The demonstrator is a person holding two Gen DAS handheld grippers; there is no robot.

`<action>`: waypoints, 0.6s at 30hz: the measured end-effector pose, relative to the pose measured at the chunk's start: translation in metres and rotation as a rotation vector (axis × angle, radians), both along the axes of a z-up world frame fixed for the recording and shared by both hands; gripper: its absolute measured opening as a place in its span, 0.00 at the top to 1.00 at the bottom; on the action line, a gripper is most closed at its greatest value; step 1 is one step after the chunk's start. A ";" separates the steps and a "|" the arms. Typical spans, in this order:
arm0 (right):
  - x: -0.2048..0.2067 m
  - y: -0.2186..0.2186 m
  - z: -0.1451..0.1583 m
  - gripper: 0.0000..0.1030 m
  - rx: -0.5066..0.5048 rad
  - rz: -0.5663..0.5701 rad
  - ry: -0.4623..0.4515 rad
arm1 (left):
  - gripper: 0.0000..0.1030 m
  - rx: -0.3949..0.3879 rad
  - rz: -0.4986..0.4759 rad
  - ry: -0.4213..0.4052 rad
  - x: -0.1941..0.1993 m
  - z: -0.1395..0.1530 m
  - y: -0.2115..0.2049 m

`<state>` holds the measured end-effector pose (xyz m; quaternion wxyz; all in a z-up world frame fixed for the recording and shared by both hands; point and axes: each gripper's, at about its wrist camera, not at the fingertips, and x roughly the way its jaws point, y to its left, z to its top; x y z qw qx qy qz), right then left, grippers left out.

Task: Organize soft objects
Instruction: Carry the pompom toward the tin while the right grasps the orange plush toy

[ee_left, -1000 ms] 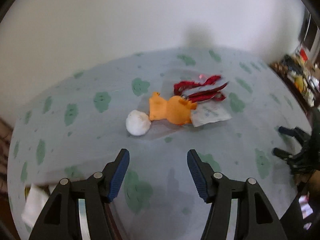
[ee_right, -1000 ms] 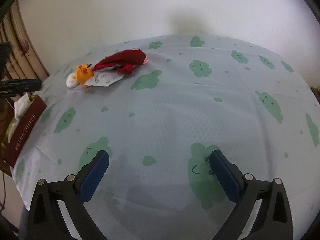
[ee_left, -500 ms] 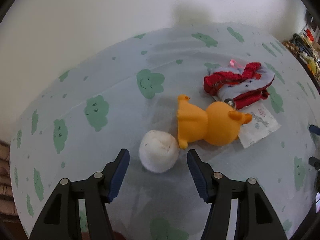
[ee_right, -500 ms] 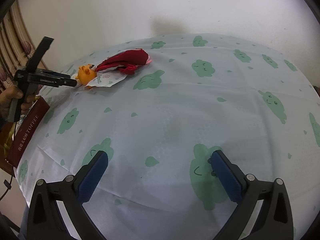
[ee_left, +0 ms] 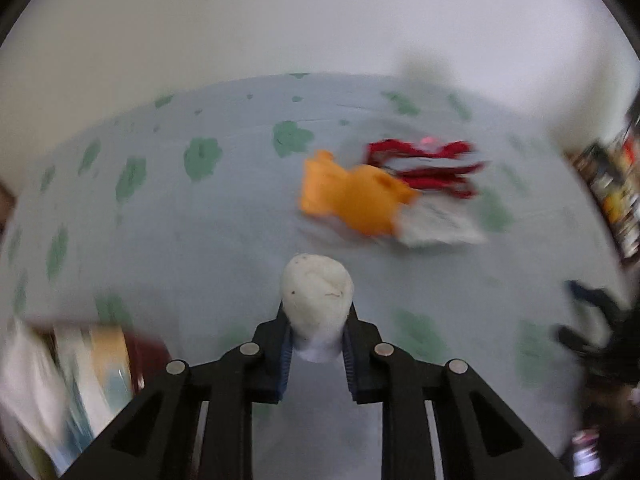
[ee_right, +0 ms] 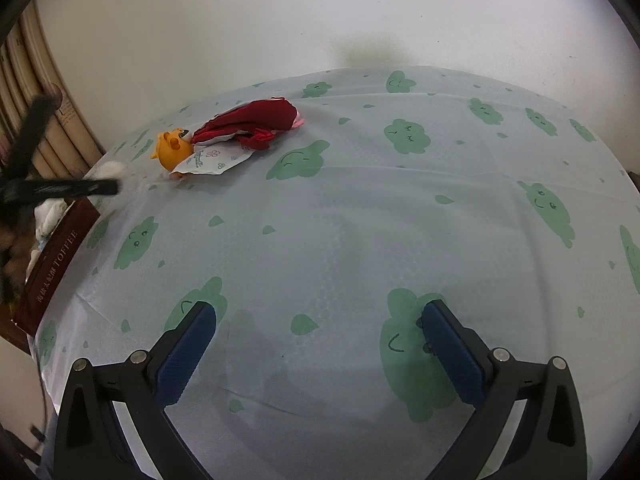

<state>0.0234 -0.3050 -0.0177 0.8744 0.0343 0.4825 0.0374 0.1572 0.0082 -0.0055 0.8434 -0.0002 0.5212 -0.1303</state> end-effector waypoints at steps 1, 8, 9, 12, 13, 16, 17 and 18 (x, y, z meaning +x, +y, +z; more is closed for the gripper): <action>0.000 0.000 0.000 0.00 -0.001 0.000 0.001 | 0.79 -0.027 0.013 -0.005 -0.013 0.003 0.000; 0.002 0.004 -0.002 0.00 -0.034 0.003 0.010 | 0.79 -0.113 0.059 -0.007 -0.104 0.005 -0.005; 0.002 0.005 -0.002 0.00 -0.041 0.004 0.012 | 0.79 -0.137 0.067 0.010 -0.116 0.003 -0.002; 0.003 0.008 -0.003 0.00 -0.067 0.006 0.018 | 0.79 -0.169 0.099 0.014 -0.141 0.000 0.001; 0.003 0.009 -0.003 0.00 -0.069 0.006 0.017 | 0.79 -0.176 0.099 0.005 -0.146 0.000 0.001; 0.002 0.009 0.000 0.00 -0.068 0.011 0.007 | 0.79 -0.184 0.102 -0.017 -0.164 0.005 0.005; 0.003 0.011 0.003 0.03 -0.057 0.022 -0.002 | 0.79 -0.190 0.097 -0.020 -0.168 0.007 0.006; 0.005 0.014 0.007 0.04 -0.038 0.041 -0.011 | 0.79 -0.188 0.099 -0.028 -0.173 0.009 0.007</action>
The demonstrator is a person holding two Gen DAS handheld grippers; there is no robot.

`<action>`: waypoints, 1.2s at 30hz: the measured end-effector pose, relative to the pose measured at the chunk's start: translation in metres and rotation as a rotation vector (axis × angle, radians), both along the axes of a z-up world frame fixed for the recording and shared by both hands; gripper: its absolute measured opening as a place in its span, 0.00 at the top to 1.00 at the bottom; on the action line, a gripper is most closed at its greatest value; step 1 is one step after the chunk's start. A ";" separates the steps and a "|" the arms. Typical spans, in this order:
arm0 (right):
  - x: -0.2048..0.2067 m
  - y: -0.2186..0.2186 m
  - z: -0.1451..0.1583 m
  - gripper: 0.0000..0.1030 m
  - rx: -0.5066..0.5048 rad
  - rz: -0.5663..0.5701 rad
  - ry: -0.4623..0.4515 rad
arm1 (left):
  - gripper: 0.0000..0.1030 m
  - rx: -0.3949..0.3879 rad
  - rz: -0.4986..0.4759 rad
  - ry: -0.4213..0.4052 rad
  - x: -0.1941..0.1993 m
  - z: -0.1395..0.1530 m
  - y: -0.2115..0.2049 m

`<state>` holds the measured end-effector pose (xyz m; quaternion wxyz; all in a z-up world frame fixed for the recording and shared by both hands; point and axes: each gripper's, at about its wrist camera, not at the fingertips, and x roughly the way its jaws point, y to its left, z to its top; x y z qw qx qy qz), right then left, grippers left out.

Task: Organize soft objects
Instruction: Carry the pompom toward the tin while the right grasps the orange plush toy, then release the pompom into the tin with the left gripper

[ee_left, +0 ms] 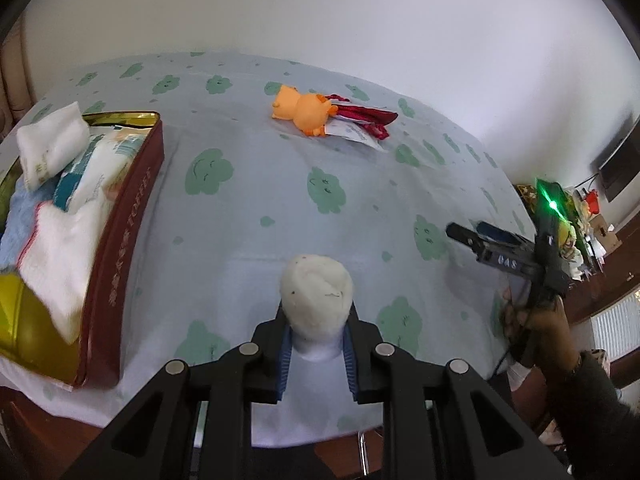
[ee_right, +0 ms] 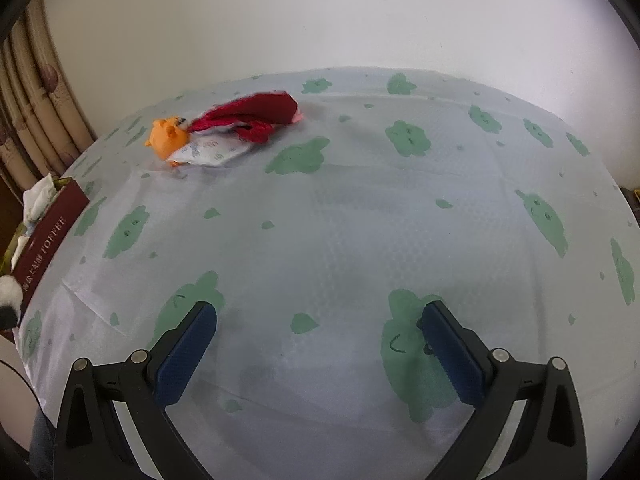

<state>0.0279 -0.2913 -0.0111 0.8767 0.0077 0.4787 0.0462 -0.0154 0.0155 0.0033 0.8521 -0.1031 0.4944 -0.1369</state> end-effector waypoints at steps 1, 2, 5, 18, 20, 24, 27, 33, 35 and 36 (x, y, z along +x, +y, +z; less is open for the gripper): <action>0.005 0.008 0.007 0.07 0.015 0.032 -0.007 | 0.79 0.008 0.003 -0.012 -0.005 0.002 0.002; 0.012 0.019 0.014 0.07 0.010 0.071 -0.012 | 0.79 0.011 -0.001 -0.020 -0.010 0.004 0.004; 0.037 0.060 0.039 0.07 -0.031 0.208 -0.058 | 0.78 0.024 0.000 -0.042 -0.023 0.008 0.011; 0.170 0.200 0.018 0.32 -0.252 0.608 0.057 | 0.78 -0.012 0.071 -0.082 -0.048 0.033 0.056; 0.182 0.204 0.009 0.32 -0.267 0.616 0.091 | 0.77 -0.004 0.075 -0.099 -0.049 0.038 0.059; 0.199 0.212 -0.015 0.48 -0.311 0.631 0.195 | 0.77 -0.013 0.087 -0.106 -0.049 0.041 0.067; 0.203 0.215 -0.016 0.63 -0.336 0.612 0.207 | 0.77 -0.023 0.107 -0.105 -0.050 0.041 0.074; 0.155 0.205 0.036 0.65 -0.105 0.550 0.073 | 0.77 -0.035 0.208 -0.115 -0.064 0.043 0.103; 0.120 0.200 0.052 0.65 -0.018 0.529 0.022 | 0.77 -0.021 0.244 -0.116 -0.069 0.046 0.116; 0.103 0.197 0.056 0.65 0.017 0.519 0.004 | 0.77 -0.010 0.258 -0.119 -0.070 0.048 0.121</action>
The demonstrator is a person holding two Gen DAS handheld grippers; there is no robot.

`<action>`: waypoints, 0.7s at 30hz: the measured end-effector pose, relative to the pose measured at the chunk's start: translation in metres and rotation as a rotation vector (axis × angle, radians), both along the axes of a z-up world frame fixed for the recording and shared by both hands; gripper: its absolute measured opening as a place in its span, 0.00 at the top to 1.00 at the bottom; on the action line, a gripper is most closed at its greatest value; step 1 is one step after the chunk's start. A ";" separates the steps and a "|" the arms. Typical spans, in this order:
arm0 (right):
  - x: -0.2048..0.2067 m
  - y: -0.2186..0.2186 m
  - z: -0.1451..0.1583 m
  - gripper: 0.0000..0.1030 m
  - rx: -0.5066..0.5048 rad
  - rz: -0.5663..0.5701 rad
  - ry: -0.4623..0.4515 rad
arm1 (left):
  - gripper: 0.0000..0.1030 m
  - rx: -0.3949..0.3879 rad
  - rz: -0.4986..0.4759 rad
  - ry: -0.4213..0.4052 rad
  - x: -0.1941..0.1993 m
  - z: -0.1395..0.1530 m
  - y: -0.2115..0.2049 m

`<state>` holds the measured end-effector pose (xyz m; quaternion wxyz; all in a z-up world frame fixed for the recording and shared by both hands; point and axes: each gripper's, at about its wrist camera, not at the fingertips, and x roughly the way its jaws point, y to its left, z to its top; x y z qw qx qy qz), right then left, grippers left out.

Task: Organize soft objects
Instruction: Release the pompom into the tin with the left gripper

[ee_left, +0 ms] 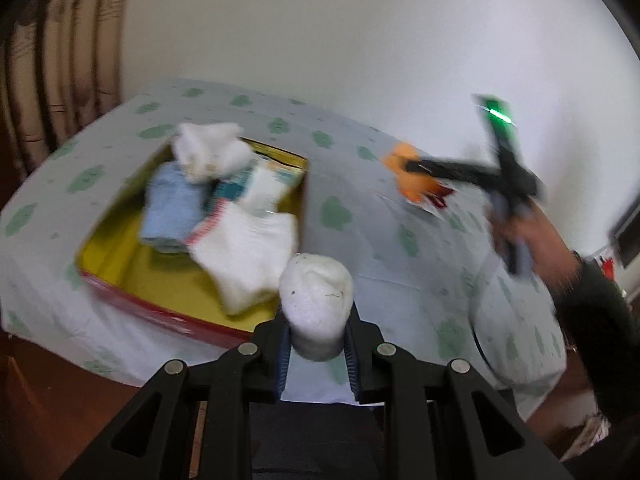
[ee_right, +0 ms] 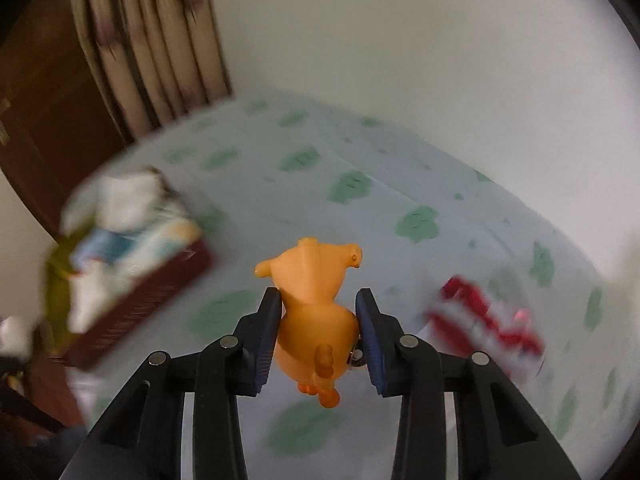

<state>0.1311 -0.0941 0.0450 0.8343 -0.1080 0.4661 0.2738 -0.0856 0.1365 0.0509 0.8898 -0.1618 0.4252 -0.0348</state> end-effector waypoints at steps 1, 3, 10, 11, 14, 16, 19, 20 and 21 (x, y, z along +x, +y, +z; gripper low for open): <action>-0.020 -0.006 0.002 0.65 0.059 -0.014 0.008 | 0.77 0.013 0.015 -0.003 -0.001 0.002 0.006; -0.048 -0.015 0.003 0.65 0.127 -0.047 0.023 | 0.76 0.033 0.042 -0.006 -0.003 0.006 0.018; -0.107 -0.049 0.002 0.65 0.226 -0.179 0.057 | 0.76 0.169 0.107 0.001 0.006 0.007 0.054; -0.110 -0.051 0.003 0.65 0.229 -0.184 0.063 | 0.76 0.180 0.105 0.005 0.010 0.005 0.058; -0.115 -0.053 0.003 0.65 0.220 -0.190 0.067 | 0.76 0.226 0.104 0.029 0.024 -0.005 0.069; -0.119 -0.057 0.003 0.65 0.234 -0.198 0.076 | 0.76 0.252 0.100 0.054 0.032 -0.013 0.074; -0.119 -0.059 0.003 0.65 0.253 -0.208 0.085 | 0.76 0.256 0.110 0.082 0.042 -0.026 0.080; -0.119 -0.058 0.003 0.65 0.257 -0.209 0.088 | 0.76 0.255 0.114 0.081 0.044 -0.028 0.082; -0.119 -0.058 0.002 0.65 0.258 -0.207 0.090 | 0.75 0.266 0.122 0.078 0.046 -0.030 0.082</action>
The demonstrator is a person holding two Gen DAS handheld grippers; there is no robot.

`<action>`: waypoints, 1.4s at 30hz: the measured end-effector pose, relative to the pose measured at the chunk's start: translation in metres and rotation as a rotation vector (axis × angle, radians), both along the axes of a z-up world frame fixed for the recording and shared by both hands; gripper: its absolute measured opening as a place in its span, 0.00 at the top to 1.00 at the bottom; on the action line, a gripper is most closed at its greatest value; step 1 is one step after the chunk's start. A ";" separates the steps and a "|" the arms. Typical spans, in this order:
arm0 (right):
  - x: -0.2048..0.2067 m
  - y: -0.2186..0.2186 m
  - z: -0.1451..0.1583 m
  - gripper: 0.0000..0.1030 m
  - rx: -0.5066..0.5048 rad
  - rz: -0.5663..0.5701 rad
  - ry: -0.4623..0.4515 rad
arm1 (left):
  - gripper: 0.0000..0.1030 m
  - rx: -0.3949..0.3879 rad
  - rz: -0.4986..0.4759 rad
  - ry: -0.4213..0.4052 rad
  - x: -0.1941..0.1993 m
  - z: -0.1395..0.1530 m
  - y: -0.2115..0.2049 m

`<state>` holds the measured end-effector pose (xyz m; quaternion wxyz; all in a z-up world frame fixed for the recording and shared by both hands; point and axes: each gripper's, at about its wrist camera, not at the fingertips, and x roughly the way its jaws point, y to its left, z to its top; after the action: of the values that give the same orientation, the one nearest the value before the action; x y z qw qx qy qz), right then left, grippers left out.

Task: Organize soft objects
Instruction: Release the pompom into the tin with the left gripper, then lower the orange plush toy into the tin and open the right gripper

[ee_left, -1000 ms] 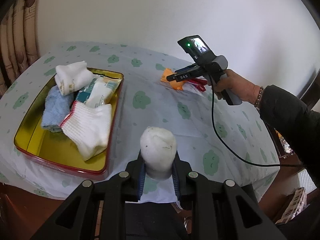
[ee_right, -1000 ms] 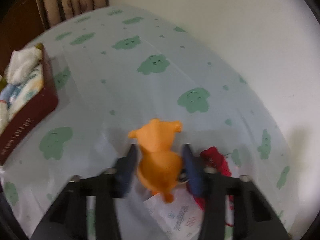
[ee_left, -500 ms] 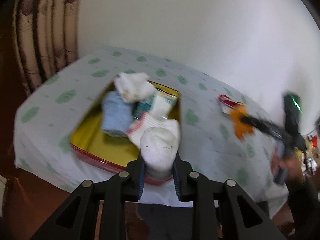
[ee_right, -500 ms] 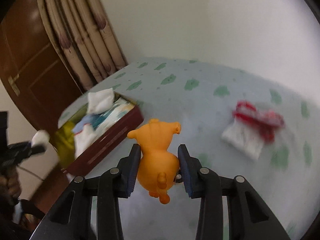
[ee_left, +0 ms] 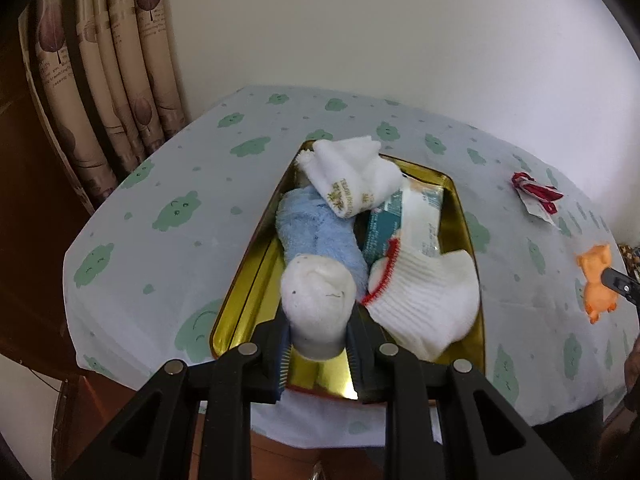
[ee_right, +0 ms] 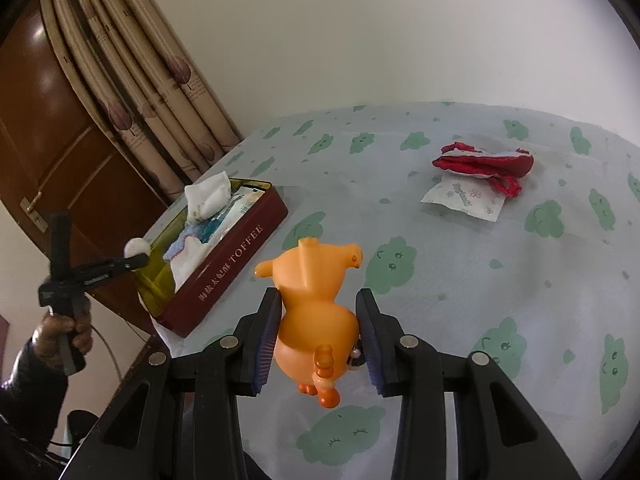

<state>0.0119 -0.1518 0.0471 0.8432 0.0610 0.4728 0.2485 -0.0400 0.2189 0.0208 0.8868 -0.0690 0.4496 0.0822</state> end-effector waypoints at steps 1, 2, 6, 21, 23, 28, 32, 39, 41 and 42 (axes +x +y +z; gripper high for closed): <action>0.000 0.002 -0.001 0.65 -0.003 0.005 0.002 | 0.75 0.013 0.004 0.002 0.000 -0.001 0.000; -0.001 0.003 -0.001 0.65 -0.005 0.009 0.001 | 0.74 0.022 0.006 0.007 0.002 -0.003 0.000; -0.002 0.009 -0.002 0.65 -0.007 0.026 0.000 | 0.68 0.024 0.003 0.034 0.006 -0.011 -0.001; -0.002 0.017 0.003 0.64 0.039 0.046 0.002 | 0.45 0.064 0.109 -0.073 -0.022 0.017 -0.008; -0.001 0.027 0.008 0.64 0.059 0.071 0.001 | 0.44 0.072 0.147 -0.103 -0.033 0.023 -0.009; 0.002 0.074 0.018 0.64 0.131 0.171 0.024 | 0.44 0.100 0.225 -0.105 -0.065 0.017 -0.021; 0.006 0.130 0.018 0.64 0.141 0.283 0.034 | 0.44 0.136 0.243 -0.092 -0.080 0.007 -0.025; 0.020 0.225 -0.011 0.64 0.085 0.457 0.085 | 0.44 0.112 0.250 -0.119 -0.092 0.006 -0.020; 0.021 0.245 -0.019 0.64 0.043 0.493 0.081 | 0.43 0.098 0.248 -0.125 -0.093 0.005 -0.017; 0.020 0.254 -0.022 0.64 0.011 0.510 0.071 | 0.43 0.083 0.248 -0.125 -0.093 0.004 -0.015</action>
<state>0.0320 0.1022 0.0250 0.7357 -0.0467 0.5010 0.4534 -0.1331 0.2043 0.0249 0.8982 -0.0925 0.3776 0.2051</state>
